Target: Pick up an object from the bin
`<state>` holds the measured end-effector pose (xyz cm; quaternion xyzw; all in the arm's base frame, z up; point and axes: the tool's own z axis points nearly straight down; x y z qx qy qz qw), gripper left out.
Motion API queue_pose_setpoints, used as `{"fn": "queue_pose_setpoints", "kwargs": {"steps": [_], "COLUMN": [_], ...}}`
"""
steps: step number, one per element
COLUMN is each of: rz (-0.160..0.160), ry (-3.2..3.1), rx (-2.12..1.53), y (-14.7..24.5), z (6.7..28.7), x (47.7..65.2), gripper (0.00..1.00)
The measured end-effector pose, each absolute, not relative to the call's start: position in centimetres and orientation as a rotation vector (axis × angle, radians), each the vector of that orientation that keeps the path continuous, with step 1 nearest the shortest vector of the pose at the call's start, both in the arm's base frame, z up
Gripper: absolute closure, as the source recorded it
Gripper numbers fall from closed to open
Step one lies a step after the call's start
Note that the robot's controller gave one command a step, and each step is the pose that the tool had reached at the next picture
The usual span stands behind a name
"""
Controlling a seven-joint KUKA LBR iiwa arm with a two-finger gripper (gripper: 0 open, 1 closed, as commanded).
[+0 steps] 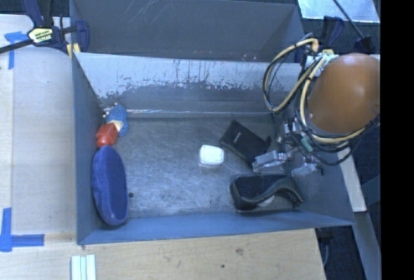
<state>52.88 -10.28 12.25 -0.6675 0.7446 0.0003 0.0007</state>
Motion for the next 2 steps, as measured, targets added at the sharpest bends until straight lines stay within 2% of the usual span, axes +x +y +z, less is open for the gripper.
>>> {"fn": "queue_pose_setpoints", "kwargs": {"steps": [1,2], "rz": [0.001,0.001], "ry": [2.394,2.400], "rx": [-2.026,-2.025], "y": [-7.94,-8.16], "z": [8.55,8.71], "x": [58.71,58.60], "gripper": [0.00,1.00]}}
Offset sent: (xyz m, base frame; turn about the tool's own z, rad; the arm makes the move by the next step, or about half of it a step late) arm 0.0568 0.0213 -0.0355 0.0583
